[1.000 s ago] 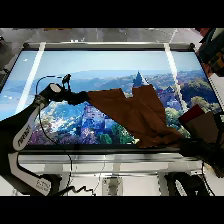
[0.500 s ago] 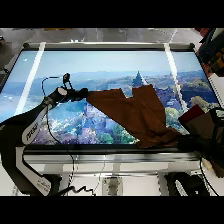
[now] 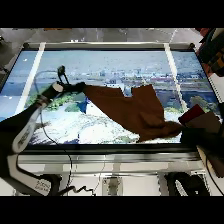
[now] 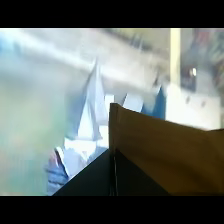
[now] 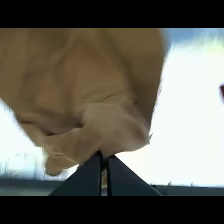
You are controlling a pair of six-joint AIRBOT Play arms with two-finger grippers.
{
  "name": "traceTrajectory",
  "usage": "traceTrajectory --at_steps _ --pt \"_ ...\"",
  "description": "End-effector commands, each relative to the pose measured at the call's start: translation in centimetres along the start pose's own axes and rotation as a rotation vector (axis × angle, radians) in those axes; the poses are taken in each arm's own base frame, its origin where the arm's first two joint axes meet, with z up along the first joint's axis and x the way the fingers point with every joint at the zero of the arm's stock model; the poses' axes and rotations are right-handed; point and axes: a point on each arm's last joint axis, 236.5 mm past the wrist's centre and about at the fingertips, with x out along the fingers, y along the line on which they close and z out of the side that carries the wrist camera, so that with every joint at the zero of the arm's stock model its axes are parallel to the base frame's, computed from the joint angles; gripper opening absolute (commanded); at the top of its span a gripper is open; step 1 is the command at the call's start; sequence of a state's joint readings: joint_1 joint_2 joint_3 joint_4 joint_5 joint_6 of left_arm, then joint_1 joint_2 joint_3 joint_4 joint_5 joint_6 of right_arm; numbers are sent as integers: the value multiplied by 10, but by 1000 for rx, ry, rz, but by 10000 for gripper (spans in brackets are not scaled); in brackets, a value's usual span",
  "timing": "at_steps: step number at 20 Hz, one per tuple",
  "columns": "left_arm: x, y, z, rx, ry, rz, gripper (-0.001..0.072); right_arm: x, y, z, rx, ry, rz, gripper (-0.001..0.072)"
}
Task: Fold the clothes and pants, and hang the long-sleeved shirts on hangers.
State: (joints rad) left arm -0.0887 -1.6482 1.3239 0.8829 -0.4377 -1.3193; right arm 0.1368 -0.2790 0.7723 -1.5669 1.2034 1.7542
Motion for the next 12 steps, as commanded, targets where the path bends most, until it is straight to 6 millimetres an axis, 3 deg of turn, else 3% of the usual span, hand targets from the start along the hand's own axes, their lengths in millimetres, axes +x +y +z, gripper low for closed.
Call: traceTrajectory --at_steps 1,4,6,8,10,12 --pt "-98 -5 88 221 -213 74 17 -27 -18 78 -72 -306 -94 14" --pt "-229 -19 157 381 -459 174 17 -46 -35 112 -139 -413 -196 13" --pt "-317 -27 180 452 -601 248 17 -52 -42 125 -164 -436 -241 13" --pt "-394 -38 185 481 -719 298 17 -65 -39 143 -168 -486 -241 13" --pt "-467 -53 183 494 -852 336 18 -90 -31 168 -170 -589 -223 13" --pt "-528 -69 173 510 -968 371 17 -121 -23 188 -159 -683 -197 14"
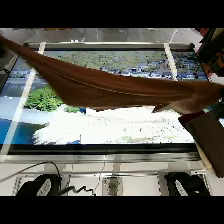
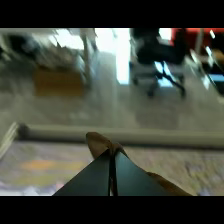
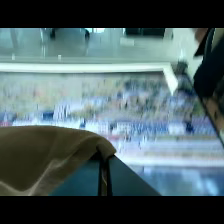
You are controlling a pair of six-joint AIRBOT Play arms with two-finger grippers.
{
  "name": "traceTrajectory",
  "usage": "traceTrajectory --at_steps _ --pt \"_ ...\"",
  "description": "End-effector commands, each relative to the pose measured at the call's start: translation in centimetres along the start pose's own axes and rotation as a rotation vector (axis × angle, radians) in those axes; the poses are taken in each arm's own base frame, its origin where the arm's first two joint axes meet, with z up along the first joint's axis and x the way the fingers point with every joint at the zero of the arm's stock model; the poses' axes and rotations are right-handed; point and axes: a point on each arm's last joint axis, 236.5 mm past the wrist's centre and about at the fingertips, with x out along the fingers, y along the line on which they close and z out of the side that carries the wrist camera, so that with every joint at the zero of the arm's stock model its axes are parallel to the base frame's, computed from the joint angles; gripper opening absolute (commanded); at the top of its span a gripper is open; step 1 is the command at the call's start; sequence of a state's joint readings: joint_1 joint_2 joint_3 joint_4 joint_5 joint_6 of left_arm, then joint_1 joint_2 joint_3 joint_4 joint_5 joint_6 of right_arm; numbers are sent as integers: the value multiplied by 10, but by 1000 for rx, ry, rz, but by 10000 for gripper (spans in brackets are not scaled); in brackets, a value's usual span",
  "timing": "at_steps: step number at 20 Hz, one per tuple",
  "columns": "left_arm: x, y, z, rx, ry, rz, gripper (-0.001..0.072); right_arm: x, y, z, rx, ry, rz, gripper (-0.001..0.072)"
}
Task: Fold the clothes and pants, and hang the long-sleeved shirts on hangers.
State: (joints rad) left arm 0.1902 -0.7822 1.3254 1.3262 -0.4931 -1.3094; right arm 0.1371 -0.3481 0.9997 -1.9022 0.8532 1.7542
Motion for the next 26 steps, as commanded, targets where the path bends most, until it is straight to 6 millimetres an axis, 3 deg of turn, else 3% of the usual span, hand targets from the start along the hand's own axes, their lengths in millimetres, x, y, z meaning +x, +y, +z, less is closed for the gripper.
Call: traceTrajectory --at_steps 1,5,7,8,9,10,13,17,19,21,23,26 --pt "-97 21 76 71 -201 117 17 -25 -4 59 29 -163 11 14" --pt "-169 23 116 116 -340 198 18 -57 15 92 160 -215 144 13" --pt "-184 27 116 154 -331 238 17 -61 29 86 206 -170 208 13" --pt "-179 29 103 159 -274 246 17 -58 32 74 207 -115 214 13" --pt "-168 32 81 132 -185 239 16 -52 34 54 198 -31 206 13" --pt "-152 34 47 95 -51 218 17 -44 35 32 185 62 194 13" --pt "-96 30 -78 -33 371 117 17 -15 46 -53 143 404 170 13" --pt "-1 4 -211 -132 593 -68 18 47 76 -152 125 671 186 13" --pt "41 -19 -259 -234 649 -123 17 85 94 -193 147 706 205 13" --pt "80 -39 -284 -300 611 -128 18 120 104 -221 154 699 203 13" --pt "109 -55 -289 -304 532 -117 17 149 110 -232 152 671 199 12" --pt "123 -71 -287 -293 491 -128 18 183 118 -234 166 593 204 13"
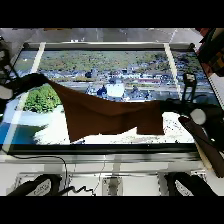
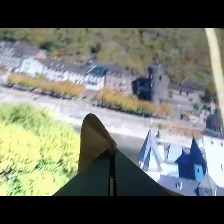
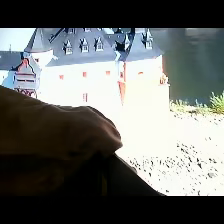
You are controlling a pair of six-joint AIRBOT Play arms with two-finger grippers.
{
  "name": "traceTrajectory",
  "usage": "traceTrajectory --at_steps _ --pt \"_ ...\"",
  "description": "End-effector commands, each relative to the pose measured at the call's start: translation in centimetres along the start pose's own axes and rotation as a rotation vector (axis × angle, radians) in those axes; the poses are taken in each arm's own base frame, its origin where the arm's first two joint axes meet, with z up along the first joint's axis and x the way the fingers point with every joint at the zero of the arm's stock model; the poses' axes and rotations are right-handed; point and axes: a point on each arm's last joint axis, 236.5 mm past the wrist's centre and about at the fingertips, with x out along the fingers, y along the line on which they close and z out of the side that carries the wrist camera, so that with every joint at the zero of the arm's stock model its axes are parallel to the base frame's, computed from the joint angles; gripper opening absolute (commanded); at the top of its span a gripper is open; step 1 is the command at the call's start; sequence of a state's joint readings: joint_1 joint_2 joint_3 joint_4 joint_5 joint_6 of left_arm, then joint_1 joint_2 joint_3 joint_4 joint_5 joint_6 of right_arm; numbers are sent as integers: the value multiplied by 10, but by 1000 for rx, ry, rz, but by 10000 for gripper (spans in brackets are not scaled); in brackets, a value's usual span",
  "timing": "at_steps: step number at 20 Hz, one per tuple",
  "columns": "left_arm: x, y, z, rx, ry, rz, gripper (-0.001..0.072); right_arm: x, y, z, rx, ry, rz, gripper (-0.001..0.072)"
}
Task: Fold the clothes and pants, and hang the long-sleeved shirts on hangers.
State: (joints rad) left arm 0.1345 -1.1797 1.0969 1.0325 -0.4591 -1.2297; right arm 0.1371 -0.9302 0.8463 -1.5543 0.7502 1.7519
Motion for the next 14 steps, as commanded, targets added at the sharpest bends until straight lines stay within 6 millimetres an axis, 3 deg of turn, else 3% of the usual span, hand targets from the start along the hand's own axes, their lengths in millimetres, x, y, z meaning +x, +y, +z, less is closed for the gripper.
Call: traceTrajectory --at_steps 1,2,4,5,8,9,11,12,14 --pt "29 -11 -2 -17 -43 -7 21 40 3 18 9 -91 18 13" --pt "29 -6 -7 -8 -19 0 105 44 3 17 9 -88 17 13" --pt "26 9 -32 38 93 17 627 46 2 13 9 -71 14 13" --pt "21 19 -49 34 171 21 650 46 2 11 9 -64 13 13" --pt "-6 53 -101 -15 418 34 641 46 1 9 9 -55 11 13" --pt "-21 63 -119 -48 508 34 566 46 1 9 9 -55 11 13" --pt "-54 71 -157 -130 698 6 59 46 1 9 8 -55 11 13" --pt "-73 69 -178 -161 799 -23 18 46 1 9 9 -55 11 13" --pt "-105 58 -223 -192 975 -99 17 46 1 9 9 -54 11 13"
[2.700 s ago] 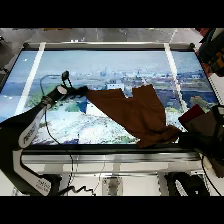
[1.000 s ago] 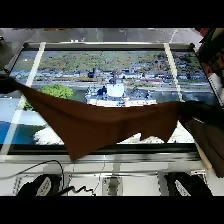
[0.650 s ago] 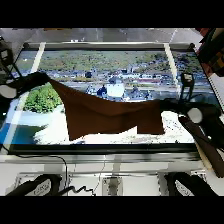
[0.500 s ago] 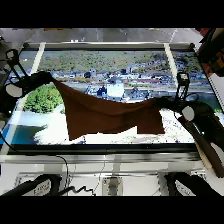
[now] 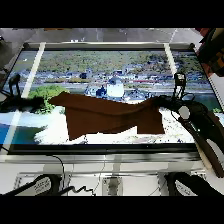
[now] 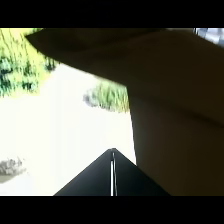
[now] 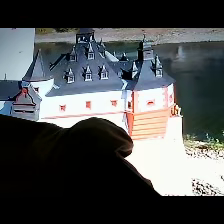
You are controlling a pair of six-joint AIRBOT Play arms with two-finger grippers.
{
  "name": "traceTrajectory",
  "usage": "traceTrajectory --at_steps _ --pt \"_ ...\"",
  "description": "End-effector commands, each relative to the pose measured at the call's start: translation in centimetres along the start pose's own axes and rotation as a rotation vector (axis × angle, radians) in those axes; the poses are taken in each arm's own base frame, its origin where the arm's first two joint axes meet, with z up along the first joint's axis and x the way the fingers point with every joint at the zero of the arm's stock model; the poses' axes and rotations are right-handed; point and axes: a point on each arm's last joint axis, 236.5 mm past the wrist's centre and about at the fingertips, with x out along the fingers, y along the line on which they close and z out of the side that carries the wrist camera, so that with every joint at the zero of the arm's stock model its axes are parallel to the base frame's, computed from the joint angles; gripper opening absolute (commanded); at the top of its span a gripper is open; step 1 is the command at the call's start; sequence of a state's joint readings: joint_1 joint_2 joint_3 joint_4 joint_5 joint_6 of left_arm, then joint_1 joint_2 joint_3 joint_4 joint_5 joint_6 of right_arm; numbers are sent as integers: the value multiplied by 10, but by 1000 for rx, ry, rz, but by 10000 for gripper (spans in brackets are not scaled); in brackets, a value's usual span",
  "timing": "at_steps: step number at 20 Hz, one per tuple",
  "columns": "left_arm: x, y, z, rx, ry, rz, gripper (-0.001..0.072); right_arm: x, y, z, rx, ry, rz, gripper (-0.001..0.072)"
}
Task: Fold the clothes and pants, and hang the long-sleeved shirts on hangers.
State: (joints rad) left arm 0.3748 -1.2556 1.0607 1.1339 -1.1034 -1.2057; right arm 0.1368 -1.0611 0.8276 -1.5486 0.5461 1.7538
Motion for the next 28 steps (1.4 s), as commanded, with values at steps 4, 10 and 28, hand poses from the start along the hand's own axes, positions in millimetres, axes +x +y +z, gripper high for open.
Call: traceTrajectory --at_steps 4,10,28 --pt "23 -38 -150 -190 305 -224 20 0 -1 -7 0 30 -5 13" --pt "62 -58 -192 -286 276 -324 465 0 -1 -8 0 32 -6 13" --pt "-48 -141 10 151 -174 -499 18 -81 19 89 -12 -243 47 13"
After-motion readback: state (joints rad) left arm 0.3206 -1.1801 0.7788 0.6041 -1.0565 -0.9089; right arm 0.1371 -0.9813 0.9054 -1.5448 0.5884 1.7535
